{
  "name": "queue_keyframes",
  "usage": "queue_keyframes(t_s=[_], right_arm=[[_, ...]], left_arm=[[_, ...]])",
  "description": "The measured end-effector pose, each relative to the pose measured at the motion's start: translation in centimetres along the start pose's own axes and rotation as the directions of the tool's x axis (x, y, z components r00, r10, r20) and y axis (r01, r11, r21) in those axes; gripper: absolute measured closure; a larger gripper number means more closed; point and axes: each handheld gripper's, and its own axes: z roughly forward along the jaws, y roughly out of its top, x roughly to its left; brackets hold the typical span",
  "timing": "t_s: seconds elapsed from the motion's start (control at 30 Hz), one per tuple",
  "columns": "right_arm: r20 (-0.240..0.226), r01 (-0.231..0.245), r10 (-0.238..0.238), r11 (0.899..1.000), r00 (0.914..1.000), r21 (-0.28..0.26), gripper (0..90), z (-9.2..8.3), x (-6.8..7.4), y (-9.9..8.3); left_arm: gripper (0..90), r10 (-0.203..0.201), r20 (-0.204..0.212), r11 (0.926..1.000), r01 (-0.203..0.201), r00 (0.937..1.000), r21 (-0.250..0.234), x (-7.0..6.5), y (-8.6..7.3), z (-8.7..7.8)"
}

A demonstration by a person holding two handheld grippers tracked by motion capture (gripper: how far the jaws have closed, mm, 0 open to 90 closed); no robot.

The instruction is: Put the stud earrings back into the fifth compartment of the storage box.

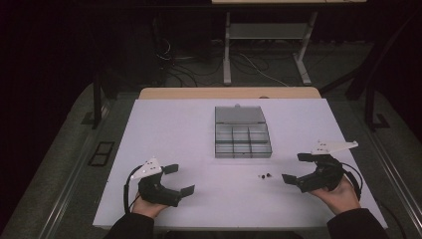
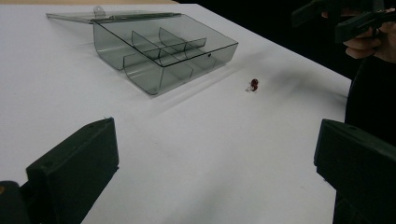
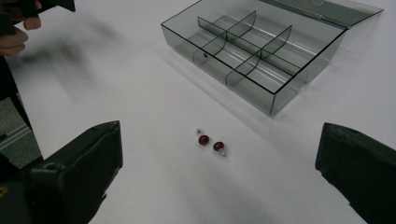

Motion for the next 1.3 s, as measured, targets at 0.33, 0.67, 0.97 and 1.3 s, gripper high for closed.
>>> queue_keyframes(t_s=[0.33,0.67,0.97,1.3], right_arm=[[-0.011,0.016,-0.015,0.997,0.9998,0.074,0.3,1.8,-0.9,0.7],[-0.025,0.051,-0.048,0.989,0.9985,0.136,0.3,3.8,-1.2,1.3],[-0.038,0.077,-0.071,0.979,0.9968,0.19,0.3,5.3,-1.1,1.5],[-0.072,0.11,-0.094,0.958,0.993,0.266,0.4,6.8,-1.1,1.5]], left_arm=[[0.0,-0.003,0.001,1.0,0.003,1.0,-0.002,0.1,0.0,-0.1],[0.0,-0.007,0.003,0.9999,0.007,1.0,-0.007,0.1,0.0,-0.1],[0.0,-0.007,0.002,0.9999,0.007,1.0,-0.008,0.1,0.0,-0.2],[0.0,-0.004,0.002,0.9999,0.004,1.0,-0.011,0.1,0.0,-0.2]])
